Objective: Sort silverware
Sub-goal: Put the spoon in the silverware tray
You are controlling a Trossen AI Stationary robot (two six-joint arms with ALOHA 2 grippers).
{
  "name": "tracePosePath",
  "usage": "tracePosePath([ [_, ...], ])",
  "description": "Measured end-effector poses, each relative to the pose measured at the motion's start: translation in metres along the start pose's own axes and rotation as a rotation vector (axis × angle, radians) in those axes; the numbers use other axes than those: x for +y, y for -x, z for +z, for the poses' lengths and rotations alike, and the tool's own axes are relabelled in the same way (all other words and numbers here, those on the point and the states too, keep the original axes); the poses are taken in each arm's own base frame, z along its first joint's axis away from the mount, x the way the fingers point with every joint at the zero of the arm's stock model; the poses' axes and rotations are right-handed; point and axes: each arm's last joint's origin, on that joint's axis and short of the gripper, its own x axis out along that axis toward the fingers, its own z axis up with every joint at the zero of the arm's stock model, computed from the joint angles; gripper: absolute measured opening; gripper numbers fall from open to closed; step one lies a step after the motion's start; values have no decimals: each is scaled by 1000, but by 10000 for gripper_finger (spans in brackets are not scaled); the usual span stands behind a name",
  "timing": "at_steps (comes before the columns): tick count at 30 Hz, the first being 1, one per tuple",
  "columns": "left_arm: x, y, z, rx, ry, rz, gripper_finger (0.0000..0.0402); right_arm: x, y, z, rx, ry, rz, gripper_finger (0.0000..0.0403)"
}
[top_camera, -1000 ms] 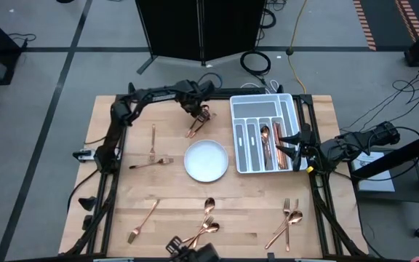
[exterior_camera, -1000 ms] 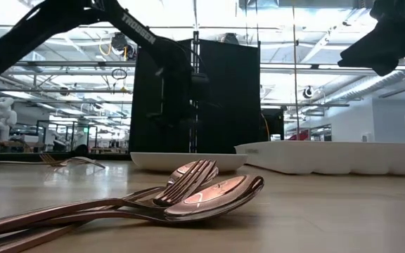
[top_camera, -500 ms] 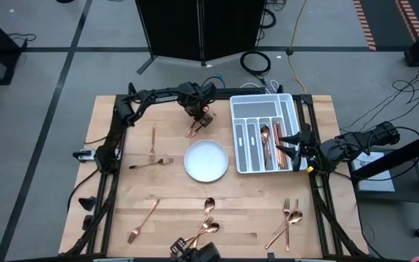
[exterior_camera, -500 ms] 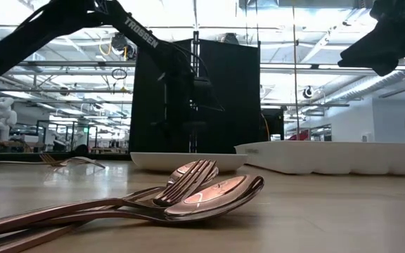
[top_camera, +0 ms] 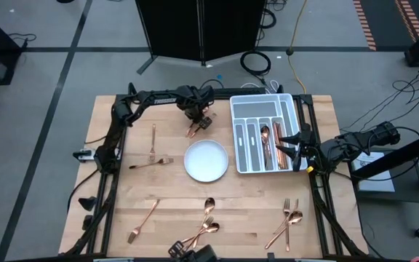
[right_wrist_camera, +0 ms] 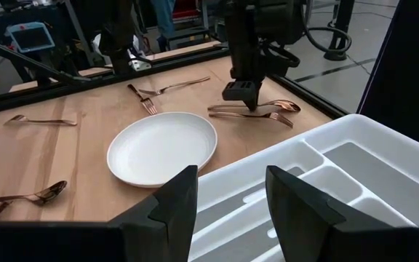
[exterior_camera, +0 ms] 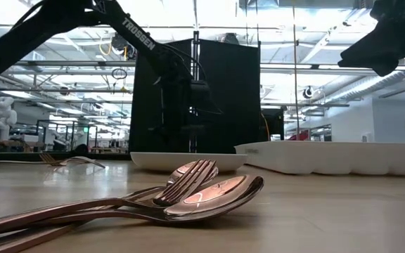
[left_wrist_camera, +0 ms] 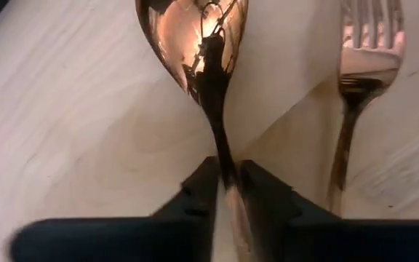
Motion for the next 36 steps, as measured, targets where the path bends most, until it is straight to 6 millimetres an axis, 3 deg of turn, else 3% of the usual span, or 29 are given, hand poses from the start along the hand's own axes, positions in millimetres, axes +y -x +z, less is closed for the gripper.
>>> tracePosePath([
  [2, 0, 1, 0, -1, 1, 7, 19, 0, 0, 0, 0, 0, 0, 155],
  [6, 2, 16, -3, -29, 7, 52, 9, 0, 0, 0, 0, -2, 0, 155],
  [11, 5, 76, -3, -188, 49, 11, 5, 0, 0, 0, 0, -7, 1, 155],
  [17, -17, 118, -9, -321, 73, -175, 3, 0, 0, 0, 0, -8, 1, 155],
  [22, -67, 119, -14, -411, 84, -386, 2, 0, 0, 0, 1, -8, 3, 155],
  [30, -182, 117, -41, -753, 276, -894, 2, 0, 0, 0, 2, -8, 5, 155],
  [33, -217, 103, -50, -824, 366, -991, 1, 0, 0, 0, 2, -7, 5, 155],
  [36, -239, 80, -49, -848, 510, -1039, 1, 1, -1, 0, -1, -4, 3, 155],
])
